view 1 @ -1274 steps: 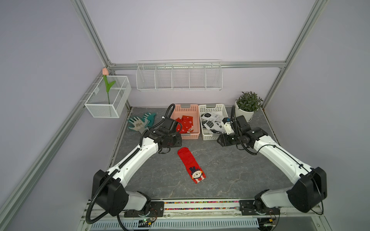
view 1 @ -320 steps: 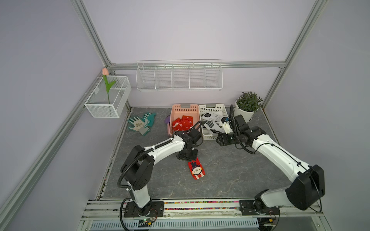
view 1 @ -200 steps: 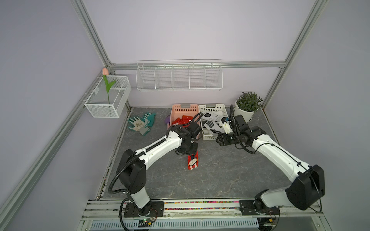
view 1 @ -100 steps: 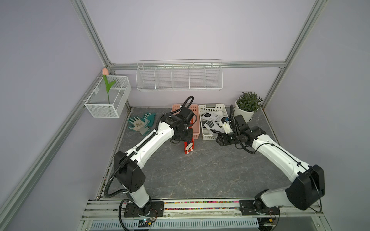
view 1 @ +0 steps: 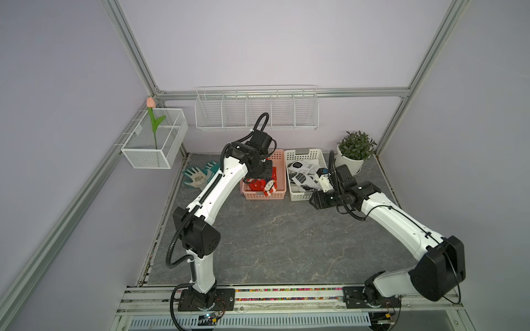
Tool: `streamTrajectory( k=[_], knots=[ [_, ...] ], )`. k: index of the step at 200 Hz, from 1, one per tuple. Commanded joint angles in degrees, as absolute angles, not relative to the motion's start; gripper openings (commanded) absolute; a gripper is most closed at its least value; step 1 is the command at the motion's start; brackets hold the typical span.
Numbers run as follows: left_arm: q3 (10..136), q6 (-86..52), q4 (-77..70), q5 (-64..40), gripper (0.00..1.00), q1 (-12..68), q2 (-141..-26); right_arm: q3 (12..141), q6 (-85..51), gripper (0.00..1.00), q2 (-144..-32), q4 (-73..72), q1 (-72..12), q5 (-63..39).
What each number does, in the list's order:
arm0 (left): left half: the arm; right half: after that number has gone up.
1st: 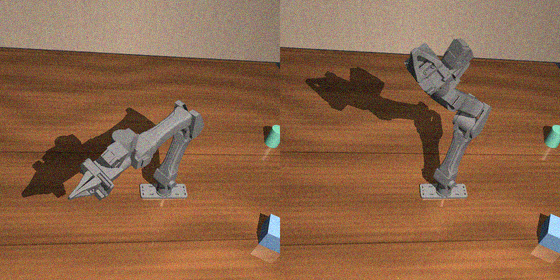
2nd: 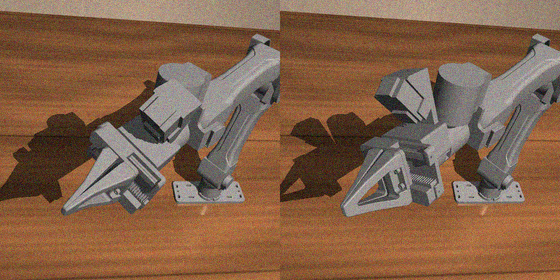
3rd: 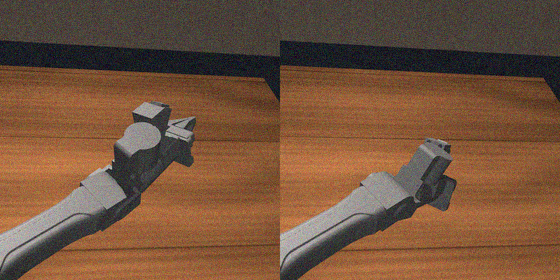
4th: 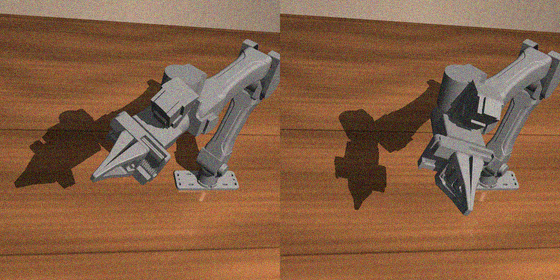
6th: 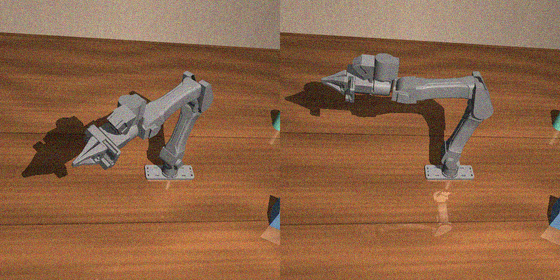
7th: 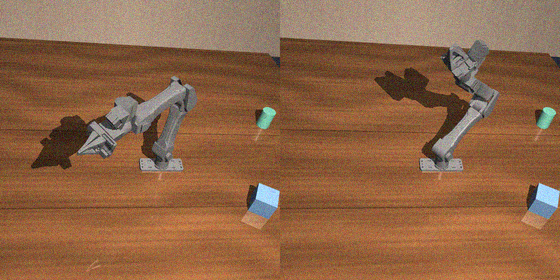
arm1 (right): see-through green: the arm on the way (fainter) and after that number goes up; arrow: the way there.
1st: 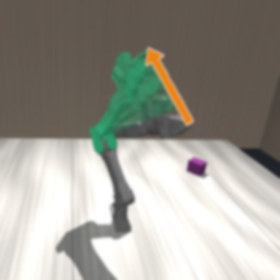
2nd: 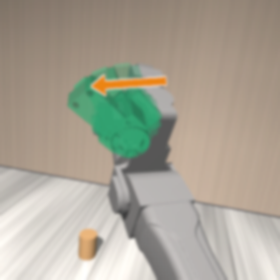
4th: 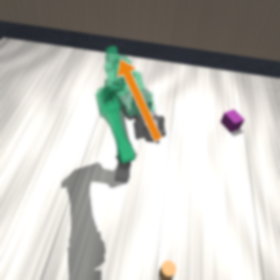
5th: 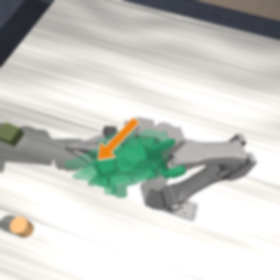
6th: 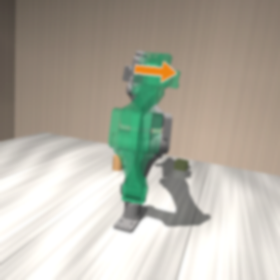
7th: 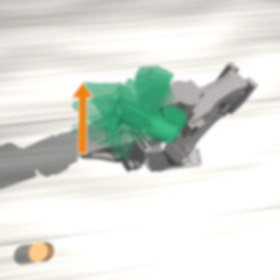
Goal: Sort the socks into the basket by color
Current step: Pick up the sock at the center of the board, then place the sock in the bin.
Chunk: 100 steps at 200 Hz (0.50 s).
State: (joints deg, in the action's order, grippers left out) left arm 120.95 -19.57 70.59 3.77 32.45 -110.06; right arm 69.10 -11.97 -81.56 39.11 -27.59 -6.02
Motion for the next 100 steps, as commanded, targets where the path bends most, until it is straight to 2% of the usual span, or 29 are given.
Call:
streamTrajectory(
  k=[1, 35, 100],
  knots=[
    [125.7, -18.6, 72.5, 2.9, 0.07, 30.5, -113.5, 68.5, -11.3, 0.59, -81.7, 39.4, -27.7, -6.2],
    [131.9, -17.8, 72.0, 2.1, 0.07, 29.4, -117.6, 68.7, -10.9, 0.59, -81.6, 39.8, -27.6, -6.1],
    [135.0, -18.0, 70.0, 1.3, 0.07, 28.5, -121.6, 68.6, -10.6, 0.59, -81.2, 40.3, -27.2, -5.9]
  ],
)
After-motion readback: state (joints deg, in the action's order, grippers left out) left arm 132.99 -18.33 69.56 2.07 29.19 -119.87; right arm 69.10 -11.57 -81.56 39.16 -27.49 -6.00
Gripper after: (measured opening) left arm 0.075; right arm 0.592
